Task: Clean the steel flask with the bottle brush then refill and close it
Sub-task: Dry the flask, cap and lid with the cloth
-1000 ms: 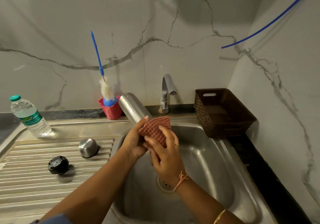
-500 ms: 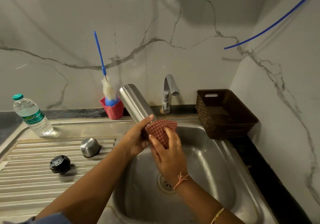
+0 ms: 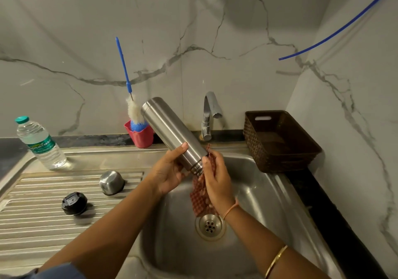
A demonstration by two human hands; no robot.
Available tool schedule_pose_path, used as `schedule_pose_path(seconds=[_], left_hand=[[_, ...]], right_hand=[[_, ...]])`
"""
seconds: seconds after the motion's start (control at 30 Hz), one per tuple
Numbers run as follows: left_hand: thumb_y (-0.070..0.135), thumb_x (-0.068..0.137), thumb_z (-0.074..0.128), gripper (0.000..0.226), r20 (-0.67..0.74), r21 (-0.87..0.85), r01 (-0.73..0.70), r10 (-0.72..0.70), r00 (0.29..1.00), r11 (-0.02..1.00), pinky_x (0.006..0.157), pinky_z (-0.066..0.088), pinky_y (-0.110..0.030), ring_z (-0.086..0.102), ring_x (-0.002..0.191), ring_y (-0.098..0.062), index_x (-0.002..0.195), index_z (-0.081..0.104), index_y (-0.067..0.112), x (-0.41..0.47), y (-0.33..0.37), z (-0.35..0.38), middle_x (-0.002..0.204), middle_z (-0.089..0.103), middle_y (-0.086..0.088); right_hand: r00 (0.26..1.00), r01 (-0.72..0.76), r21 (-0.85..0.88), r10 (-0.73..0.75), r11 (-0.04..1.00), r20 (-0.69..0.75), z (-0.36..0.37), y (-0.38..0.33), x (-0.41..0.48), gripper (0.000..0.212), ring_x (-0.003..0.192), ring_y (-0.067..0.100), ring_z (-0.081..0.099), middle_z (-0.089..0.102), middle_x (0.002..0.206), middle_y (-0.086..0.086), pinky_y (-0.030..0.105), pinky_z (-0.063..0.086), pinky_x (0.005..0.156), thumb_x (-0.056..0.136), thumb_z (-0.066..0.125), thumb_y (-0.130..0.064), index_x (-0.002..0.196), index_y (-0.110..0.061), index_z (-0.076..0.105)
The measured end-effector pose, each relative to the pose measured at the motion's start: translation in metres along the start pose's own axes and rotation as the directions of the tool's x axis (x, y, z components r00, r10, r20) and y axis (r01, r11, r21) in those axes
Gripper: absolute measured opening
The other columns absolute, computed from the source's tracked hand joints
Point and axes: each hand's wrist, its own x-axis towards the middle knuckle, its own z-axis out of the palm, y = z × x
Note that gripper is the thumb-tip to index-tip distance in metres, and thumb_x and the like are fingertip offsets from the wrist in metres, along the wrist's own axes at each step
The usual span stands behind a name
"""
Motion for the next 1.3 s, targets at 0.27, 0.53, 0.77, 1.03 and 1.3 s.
schedule_pose_path(seconds=[0.27,0.53,0.77,1.03,1.3], left_hand=[[0.029,0.080,0.069,0.050,-0.249,-0.105,-0.029,0.002,0.968,0.994,0.078,0.057,-0.036,0.064,0.101,-0.029,0.118,0.049,0.004,-0.003,-0.010,0.004,0.107,0.063,-0.017],[0.030,0.081,0.069,0.035,-0.250,-0.149,-0.014,-0.024,0.968,0.989,0.090,0.051,-0.038,0.063,0.090,-0.025,0.101,0.052,0.006,-0.008,-0.017,0.006,0.095,0.063,-0.014],[0.031,0.076,0.070,0.040,-0.218,-0.064,-0.048,0.032,0.975,0.997,0.063,0.056,-0.025,0.062,0.086,-0.022,0.103,0.053,0.006,-0.007,-0.014,0.010,0.097,0.062,-0.013],[0.028,0.070,0.071,0.070,-0.160,-0.018,-0.076,0.072,0.984,0.997,0.071,0.057,-0.031,0.062,0.104,-0.029,0.130,0.042,0.007,-0.009,-0.011,0.006,0.118,0.060,-0.018],[0.033,0.061,0.076,0.090,-0.230,0.069,-0.089,0.102,0.968,0.994,0.070,0.053,-0.034,0.057,0.109,-0.031,0.138,0.035,0.013,0.000,-0.011,0.011,0.122,0.055,-0.016]], right_hand=[[0.778,0.451,-0.828,-0.601,0.333,0.182,0.010,0.026,-0.015,0.015,0.126,0.036,0.044,0.052,0.132,0.006,0.061,0.040,0.095,0.085,0.049,-0.028,0.096,-0.023,0.057],[0.847,0.469,-0.512,-0.530,0.719,0.032,0.004,-0.001,-0.003,0.029,0.106,0.017,0.052,0.060,0.098,-0.001,0.040,0.046,0.090,0.080,0.057,-0.041,0.101,-0.024,0.047],[0.918,0.349,-0.621,-0.388,0.702,0.077,0.005,0.003,0.005,0.068,0.121,0.029,0.045,0.036,0.137,0.009,0.037,0.048,0.090,0.079,0.049,-0.055,0.136,-0.023,0.031],[0.826,-0.325,-0.140,0.353,0.935,0.440,-0.031,-0.024,0.026,0.075,0.111,0.019,0.056,0.057,0.120,0.000,0.036,0.048,0.096,0.071,0.078,-0.030,0.135,-0.020,0.039],[0.993,0.033,-0.853,0.082,0.520,0.089,0.001,-0.031,0.000,0.089,0.114,0.024,0.054,0.043,0.134,0.010,0.035,0.050,0.091,0.080,0.068,-0.036,0.145,-0.014,0.011]])
